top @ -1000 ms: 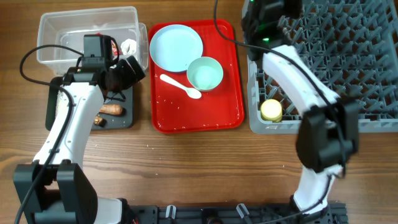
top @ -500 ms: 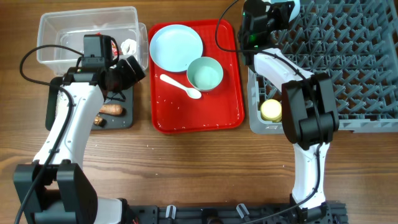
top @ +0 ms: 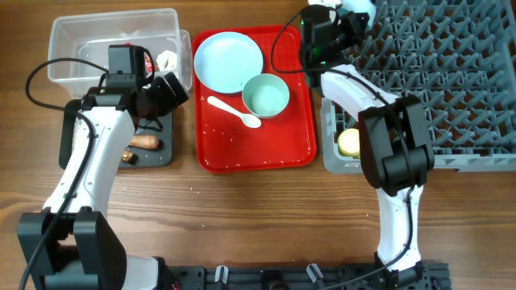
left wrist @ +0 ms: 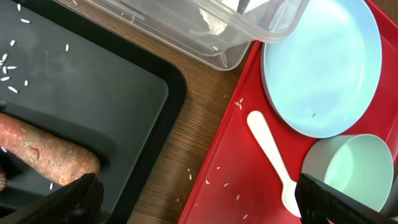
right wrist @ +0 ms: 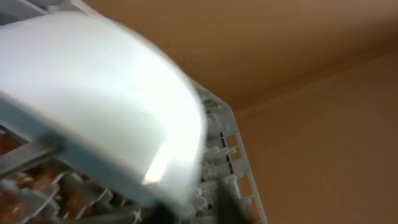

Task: Sort waste into correct bins and load items into the dishwasher rack
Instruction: 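Carry the light blue bowl into the rack and release it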

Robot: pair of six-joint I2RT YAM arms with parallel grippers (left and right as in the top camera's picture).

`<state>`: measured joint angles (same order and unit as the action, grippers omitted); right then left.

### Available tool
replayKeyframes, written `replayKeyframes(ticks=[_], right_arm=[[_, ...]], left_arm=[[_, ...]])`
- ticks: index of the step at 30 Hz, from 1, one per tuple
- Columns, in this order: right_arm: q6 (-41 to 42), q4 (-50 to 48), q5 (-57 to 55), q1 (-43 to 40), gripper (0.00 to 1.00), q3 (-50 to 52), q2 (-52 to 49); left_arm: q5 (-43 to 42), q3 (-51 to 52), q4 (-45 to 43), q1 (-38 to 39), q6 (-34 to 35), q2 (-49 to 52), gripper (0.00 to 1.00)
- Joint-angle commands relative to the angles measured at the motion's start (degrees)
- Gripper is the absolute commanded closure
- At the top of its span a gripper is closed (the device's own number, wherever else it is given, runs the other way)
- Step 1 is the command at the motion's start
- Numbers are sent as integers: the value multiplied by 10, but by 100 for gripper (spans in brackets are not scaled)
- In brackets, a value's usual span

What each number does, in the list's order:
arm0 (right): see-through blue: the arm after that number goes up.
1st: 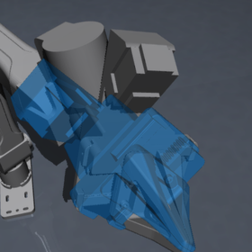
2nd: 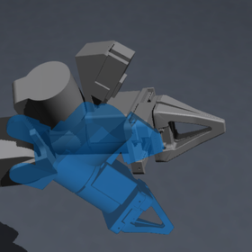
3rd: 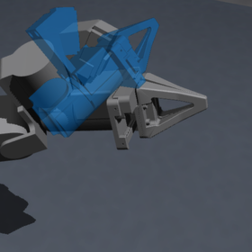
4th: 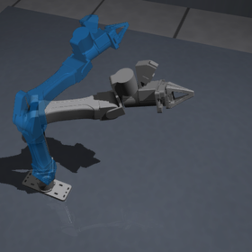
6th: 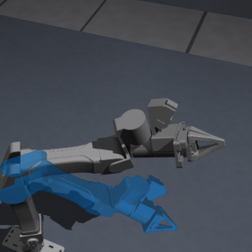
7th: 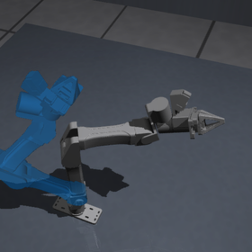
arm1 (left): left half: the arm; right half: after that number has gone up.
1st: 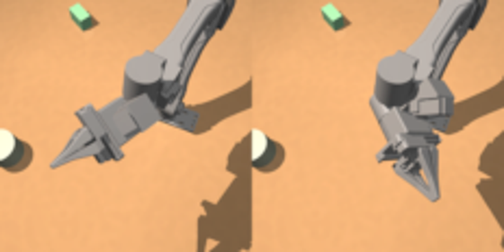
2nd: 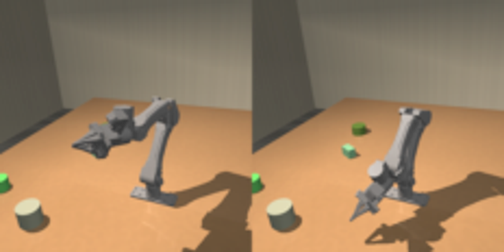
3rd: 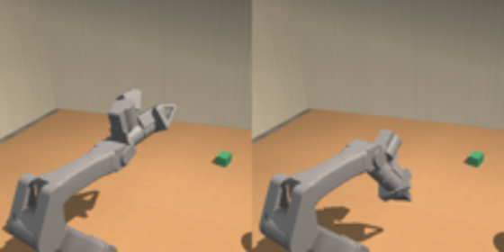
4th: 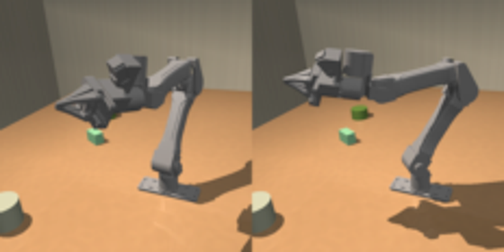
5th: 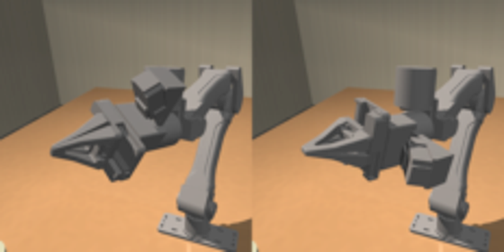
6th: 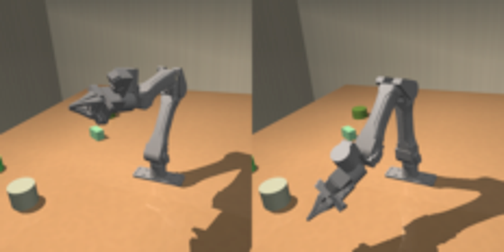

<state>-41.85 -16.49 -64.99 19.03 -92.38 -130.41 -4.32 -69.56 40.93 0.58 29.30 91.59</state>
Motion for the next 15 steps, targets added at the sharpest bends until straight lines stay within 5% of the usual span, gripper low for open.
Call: replayKeyframes(ticks=[1,2,15], right_arm=[[0,1,-15,14,9,-3,-7],[-1,1,-16,17,0,-3,-7],[16,50,78,50,0,-3,110]], left_arm=[[6,-6,-1,-4,-1,-4,0],[6,-6,-1,-4,-1,-4,0],[6,-6,-1,-4,-1,-4,0]])
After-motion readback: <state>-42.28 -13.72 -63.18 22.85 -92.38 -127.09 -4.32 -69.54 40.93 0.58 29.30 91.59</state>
